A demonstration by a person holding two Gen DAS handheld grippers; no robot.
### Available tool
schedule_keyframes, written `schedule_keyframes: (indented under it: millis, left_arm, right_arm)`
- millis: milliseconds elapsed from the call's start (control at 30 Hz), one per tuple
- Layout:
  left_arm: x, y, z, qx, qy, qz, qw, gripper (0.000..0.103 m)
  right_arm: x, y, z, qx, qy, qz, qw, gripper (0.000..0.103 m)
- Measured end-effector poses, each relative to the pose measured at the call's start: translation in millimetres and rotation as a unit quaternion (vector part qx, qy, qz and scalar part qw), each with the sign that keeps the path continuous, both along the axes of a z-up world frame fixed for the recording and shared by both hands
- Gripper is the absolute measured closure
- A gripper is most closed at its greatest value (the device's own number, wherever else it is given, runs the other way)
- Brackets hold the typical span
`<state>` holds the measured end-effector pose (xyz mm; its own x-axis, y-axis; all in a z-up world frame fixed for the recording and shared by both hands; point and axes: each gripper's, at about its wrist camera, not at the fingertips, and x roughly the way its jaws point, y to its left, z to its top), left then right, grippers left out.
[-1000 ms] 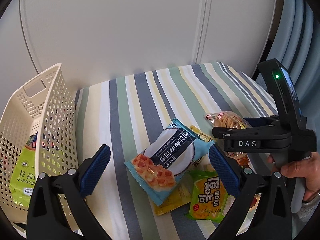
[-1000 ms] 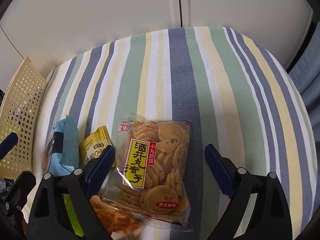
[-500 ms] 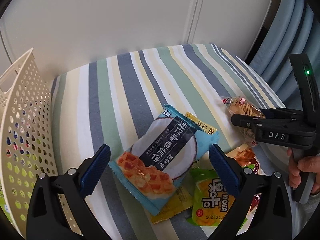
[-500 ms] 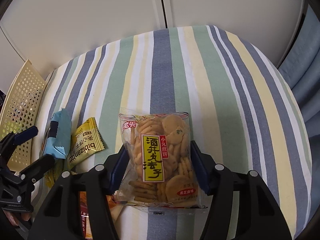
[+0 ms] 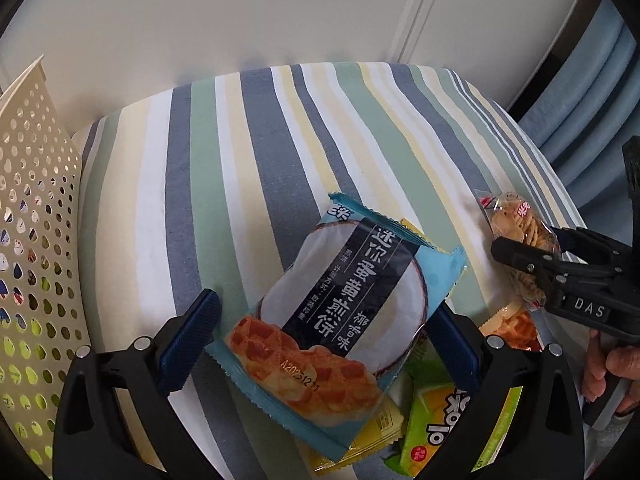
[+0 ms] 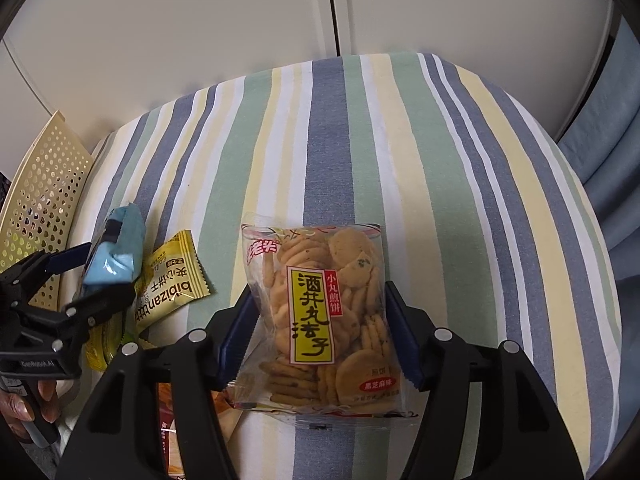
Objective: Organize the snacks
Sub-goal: 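Grasp the clear cracker bag with the right tool while the left tool grasps the coconut pastry bag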
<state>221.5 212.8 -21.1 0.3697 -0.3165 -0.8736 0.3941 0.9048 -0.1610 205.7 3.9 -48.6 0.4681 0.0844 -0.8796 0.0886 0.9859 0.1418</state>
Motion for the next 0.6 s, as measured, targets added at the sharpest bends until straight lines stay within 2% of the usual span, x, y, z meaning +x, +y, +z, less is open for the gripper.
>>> schedule_keyframes:
  millis: [33, 100, 133, 300, 433, 500, 600]
  left_arm:
    - [-0.1, 0.9, 0.2, -0.007, 0.0, 0.004, 1.0, 0.004]
    - [-1.9, 3.0, 2.6, -0.023, -0.004, 0.007, 0.9997, 0.024]
    - [-3.2, 5.3, 4.1, -0.03, -0.006, 0.01, 0.9995, 0.027]
    - [-9.5, 11.2, 11.0, -0.054, -0.013, 0.013, 0.9984, 0.035]
    - [-17.4, 19.7, 22.5, -0.079, -0.023, 0.01, 0.9965, 0.038]
    - [-20.5, 23.2, 29.5, -0.09, -0.03, 0.008, 0.9955, 0.044]
    - [-22.4, 23.2, 34.7, -0.09, -0.035, 0.007, 0.9953, 0.044]
  right_arm:
    - [0.5, 1.1, -0.3, -0.001, 0.0, 0.0, 1.0, 0.04]
    - [1.2, 2.5, -0.8, -0.002, 0.0, 0.0, 1.0, 0.04]
    - [1.2, 2.2, -0.9, -0.001, 0.0, 0.0, 1.0, 0.04]
    - [1.9, 4.7, -1.9, -0.006, 0.001, 0.0, 1.0, 0.04]
    - [2.0, 5.7, -2.5, -0.01, 0.001, 0.001, 1.0, 0.04]
    - [2.0, 6.4, -2.6, -0.012, 0.001, 0.001, 1.0, 0.04]
    - [1.8, 6.6, -3.1, -0.014, 0.002, 0.001, 1.0, 0.04]
